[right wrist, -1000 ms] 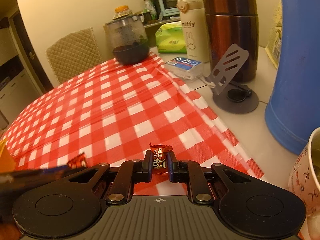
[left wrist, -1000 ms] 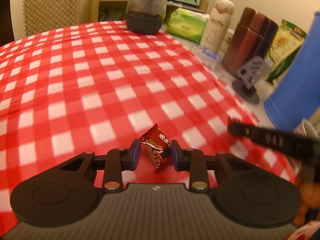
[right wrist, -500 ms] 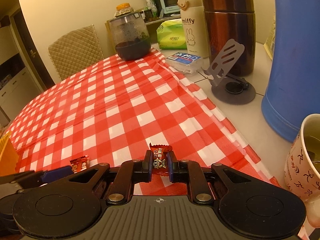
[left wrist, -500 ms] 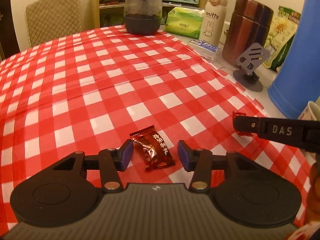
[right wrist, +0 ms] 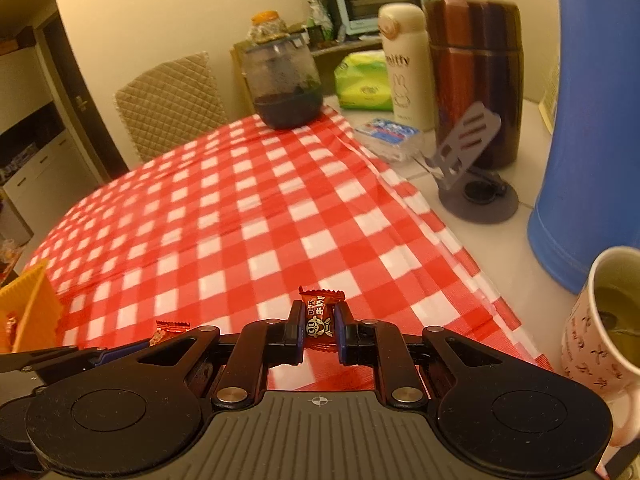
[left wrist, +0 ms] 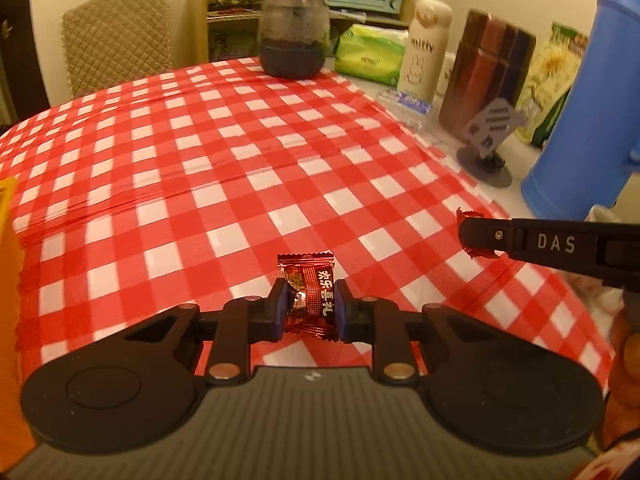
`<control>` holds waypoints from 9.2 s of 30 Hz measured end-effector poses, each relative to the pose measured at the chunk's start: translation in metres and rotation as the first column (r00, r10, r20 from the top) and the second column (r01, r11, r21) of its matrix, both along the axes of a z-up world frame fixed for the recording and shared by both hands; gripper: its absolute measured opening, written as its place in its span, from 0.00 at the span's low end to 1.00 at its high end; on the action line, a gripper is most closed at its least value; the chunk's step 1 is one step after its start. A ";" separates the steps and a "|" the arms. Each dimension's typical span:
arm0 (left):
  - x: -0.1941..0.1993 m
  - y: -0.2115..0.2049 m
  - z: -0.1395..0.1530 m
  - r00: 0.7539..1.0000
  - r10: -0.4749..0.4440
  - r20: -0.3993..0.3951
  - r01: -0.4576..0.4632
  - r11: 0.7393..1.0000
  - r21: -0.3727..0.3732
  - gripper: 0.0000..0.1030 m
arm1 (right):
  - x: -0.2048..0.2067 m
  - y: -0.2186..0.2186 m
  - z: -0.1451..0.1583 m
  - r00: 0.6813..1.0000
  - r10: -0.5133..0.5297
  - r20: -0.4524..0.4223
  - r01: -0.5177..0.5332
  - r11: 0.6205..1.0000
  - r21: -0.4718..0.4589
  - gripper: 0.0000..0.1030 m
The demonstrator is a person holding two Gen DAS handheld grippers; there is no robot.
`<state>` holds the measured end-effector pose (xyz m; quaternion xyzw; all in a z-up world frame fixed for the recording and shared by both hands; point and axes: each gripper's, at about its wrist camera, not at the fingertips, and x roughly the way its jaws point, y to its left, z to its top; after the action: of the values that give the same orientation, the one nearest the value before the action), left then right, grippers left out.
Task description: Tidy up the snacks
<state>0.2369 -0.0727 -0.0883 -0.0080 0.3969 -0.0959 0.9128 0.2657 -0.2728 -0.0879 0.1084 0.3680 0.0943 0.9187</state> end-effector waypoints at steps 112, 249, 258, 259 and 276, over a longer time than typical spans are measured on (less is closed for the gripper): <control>-0.141 0.271 0.084 0.918 0.397 0.028 -0.395 0.917 -0.047 0.21 | -0.078 0.304 0.053 0.858 0.514 0.025 -0.513 0.858 -0.041 0.15; -0.356 0.182 0.180 0.852 0.495 0.169 -0.507 0.861 0.033 1.00 | -0.289 0.167 0.151 0.902 0.412 0.125 -0.395 0.907 -0.143 0.89; -0.356 0.180 0.179 0.856 0.488 0.172 -0.500 0.865 0.033 1.00 | -0.292 0.165 0.153 0.902 0.411 0.132 -0.393 0.908 -0.142 0.89; -0.356 0.179 0.179 0.856 0.487 0.173 -0.500 0.865 0.034 1.00 | -0.292 0.165 0.153 0.902 0.410 0.132 -0.392 0.909 -0.142 0.89; -0.359 0.181 0.178 0.855 0.488 0.178 -0.500 0.865 0.033 1.00 | -0.290 0.163 0.153 0.904 0.406 0.132 -0.389 0.911 -0.137 0.89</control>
<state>-0.1217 0.1079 0.0900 -0.0662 0.3088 0.1569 0.9358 -0.0243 -0.1094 0.0650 -0.0263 0.3131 0.2679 0.9108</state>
